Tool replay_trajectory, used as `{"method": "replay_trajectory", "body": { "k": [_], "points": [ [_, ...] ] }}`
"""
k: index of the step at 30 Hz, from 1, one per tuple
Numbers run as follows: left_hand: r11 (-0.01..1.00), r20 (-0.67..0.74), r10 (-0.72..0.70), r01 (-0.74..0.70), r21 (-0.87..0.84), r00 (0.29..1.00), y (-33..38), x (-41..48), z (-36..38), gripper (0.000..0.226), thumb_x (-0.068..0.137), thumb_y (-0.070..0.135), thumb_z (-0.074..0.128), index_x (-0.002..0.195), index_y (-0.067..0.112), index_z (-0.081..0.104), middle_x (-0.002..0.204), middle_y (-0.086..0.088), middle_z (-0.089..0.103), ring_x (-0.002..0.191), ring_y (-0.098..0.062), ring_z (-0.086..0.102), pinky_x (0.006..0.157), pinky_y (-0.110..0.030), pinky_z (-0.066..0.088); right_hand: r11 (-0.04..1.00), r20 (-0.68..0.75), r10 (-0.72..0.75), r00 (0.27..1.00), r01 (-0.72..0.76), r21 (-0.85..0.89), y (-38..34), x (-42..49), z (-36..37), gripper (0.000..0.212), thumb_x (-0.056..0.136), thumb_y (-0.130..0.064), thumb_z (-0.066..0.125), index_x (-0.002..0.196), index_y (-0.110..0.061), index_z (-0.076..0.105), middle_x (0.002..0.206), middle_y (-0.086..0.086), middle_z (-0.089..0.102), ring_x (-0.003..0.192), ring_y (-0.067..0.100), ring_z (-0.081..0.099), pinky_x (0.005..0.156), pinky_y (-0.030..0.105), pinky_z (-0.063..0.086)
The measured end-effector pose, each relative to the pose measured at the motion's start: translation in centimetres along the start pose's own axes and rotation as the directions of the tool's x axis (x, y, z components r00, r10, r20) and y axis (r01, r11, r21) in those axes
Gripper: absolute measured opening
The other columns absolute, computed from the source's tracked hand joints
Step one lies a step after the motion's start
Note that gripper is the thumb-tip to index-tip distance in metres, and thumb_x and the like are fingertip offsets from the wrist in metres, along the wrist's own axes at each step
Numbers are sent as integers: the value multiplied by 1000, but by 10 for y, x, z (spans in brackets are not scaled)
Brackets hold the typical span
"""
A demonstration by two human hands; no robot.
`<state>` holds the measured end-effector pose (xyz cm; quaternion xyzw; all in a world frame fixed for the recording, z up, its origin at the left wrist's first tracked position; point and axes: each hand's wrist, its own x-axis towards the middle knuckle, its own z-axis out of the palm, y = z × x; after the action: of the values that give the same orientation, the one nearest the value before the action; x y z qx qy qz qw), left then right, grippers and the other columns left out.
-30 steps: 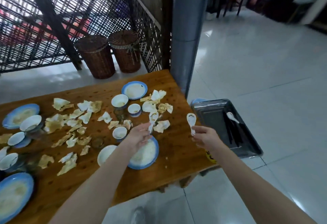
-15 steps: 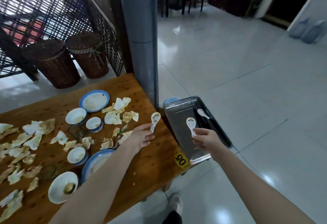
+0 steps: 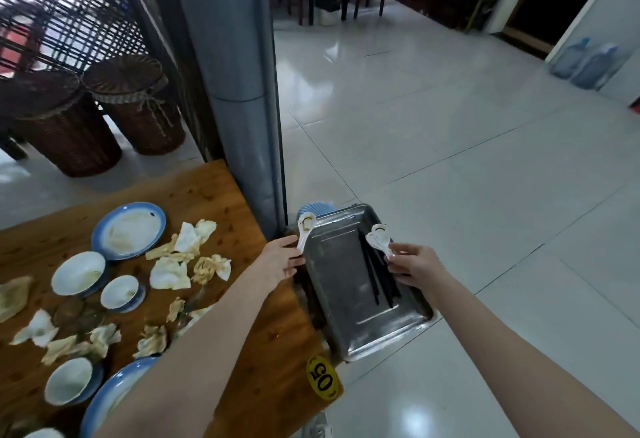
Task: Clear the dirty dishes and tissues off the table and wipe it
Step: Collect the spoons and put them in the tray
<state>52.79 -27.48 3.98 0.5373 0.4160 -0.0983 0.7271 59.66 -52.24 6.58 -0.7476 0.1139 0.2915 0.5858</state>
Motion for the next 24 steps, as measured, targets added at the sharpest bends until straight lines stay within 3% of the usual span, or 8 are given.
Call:
{"method": "replay_trajectory", "body": {
  "k": [4,9,16,24],
  "points": [
    [999,21,-18,17,51,1000,17,28,22,38,96,-7,45,126,11,59,79,-4,62,50,-9,63,60,-23,38,1000,-15,9,1000,-9,23,-10,28,-21,31,88,-2,61,119,-7,60,97,10,64,72,17,60,68,28,45],
    [993,29,-51,47,109,998,20,56,52,38,95,-6,47,126,12,60,84,-4,62,69,-15,60,58,-23,39,996,-65,74,995,-70,57,-5,54,-42,31,88,0,60,118,-8,60,98,10,64,70,14,60,65,26,46],
    [984,-21,-111,113,139,994,3,83,88,33,95,-3,50,120,13,65,85,-3,65,69,-14,62,57,-22,40,980,-56,183,981,-177,95,11,90,-68,28,89,1,60,116,-5,60,96,15,64,69,16,60,60,25,47],
    [979,-95,-185,191,66,978,-23,110,131,25,94,1,55,111,16,66,86,2,67,68,-12,62,64,-24,39,964,36,260,965,-258,-57,27,153,-101,28,88,0,60,116,-3,60,85,13,61,63,15,57,60,25,39]
  ]
}}
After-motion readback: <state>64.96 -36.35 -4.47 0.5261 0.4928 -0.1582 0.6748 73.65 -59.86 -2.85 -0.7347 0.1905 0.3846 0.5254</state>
